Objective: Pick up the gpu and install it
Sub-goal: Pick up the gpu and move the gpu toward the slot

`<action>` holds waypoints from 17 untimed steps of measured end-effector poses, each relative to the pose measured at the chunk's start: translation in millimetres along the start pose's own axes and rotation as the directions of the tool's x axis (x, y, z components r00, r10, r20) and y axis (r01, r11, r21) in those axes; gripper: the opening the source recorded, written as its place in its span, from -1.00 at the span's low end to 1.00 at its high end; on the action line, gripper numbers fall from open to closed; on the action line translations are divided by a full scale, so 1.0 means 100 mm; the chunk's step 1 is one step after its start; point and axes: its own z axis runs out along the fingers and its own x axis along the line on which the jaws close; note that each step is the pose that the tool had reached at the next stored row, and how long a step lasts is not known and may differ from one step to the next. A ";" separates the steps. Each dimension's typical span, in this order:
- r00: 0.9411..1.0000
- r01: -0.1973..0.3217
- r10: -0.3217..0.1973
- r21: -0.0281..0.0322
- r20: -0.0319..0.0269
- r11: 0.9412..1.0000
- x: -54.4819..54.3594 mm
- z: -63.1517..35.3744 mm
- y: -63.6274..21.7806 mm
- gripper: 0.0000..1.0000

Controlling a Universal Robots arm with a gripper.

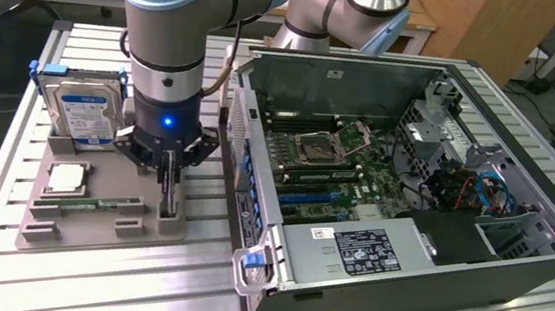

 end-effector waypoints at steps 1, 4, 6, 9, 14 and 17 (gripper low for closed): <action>1.000 0.000 0.000 0.000 0.000 1.000 0.00 0.000 0.000 -0.40; 1.000 0.000 0.000 0.000 0.000 1.000 0.00 0.000 0.000 -0.40; 1.000 0.000 0.000 0.000 0.000 1.000 0.00 0.000 0.000 -0.40; 1.000 0.000 0.000 0.000 0.000 1.000 0.00 0.000 0.000 -0.40; 1.000 0.000 0.000 0.000 0.000 1.000 0.00 0.000 0.000 -0.47; 1.000 0.000 0.000 0.000 0.000 1.000 0.00 0.000 0.000 -0.47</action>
